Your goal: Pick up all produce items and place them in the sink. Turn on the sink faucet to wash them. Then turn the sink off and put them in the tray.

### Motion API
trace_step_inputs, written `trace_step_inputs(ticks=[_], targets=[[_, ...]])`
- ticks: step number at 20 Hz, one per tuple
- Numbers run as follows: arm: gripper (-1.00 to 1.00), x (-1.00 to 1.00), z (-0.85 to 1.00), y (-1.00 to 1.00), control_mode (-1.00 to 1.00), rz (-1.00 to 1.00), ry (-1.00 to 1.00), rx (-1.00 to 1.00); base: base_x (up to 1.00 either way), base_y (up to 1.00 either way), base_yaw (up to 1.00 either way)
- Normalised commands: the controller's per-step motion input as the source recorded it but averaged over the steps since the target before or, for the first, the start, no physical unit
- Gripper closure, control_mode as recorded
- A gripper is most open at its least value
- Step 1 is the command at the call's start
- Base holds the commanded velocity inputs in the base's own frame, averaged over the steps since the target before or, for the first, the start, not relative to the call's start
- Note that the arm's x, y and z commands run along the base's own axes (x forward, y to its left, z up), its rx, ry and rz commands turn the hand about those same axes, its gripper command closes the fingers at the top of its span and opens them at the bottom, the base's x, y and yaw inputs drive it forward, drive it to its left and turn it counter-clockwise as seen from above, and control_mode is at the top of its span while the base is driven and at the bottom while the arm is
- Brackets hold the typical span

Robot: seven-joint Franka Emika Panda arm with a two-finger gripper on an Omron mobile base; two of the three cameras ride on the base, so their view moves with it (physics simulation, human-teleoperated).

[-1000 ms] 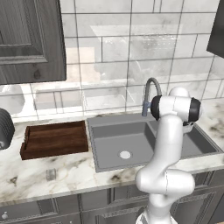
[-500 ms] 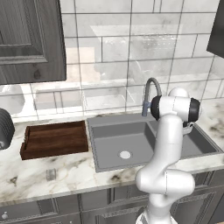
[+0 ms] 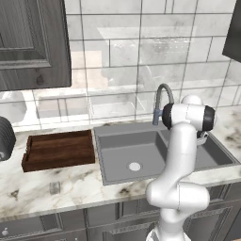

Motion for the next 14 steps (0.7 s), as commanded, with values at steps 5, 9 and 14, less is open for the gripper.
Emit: trace_step_inputs(ticks=[5, 9, 14], targets=[[-1.00, 0.00, -0.15, 0.00, -1.00, 0.00, 0.00, 0.00, 0.00, 0.00, 0.00], [-1.00, 0.00, -0.16, 0.00, -1.00, 0.00, 0.00, 0.00, 0.00, 0.00, 0.00], [1.00, 0.00, -0.20, 0.02, -1.00, 0.00, 0.00, 0.00, 0.00, 0.00, 0.00]])
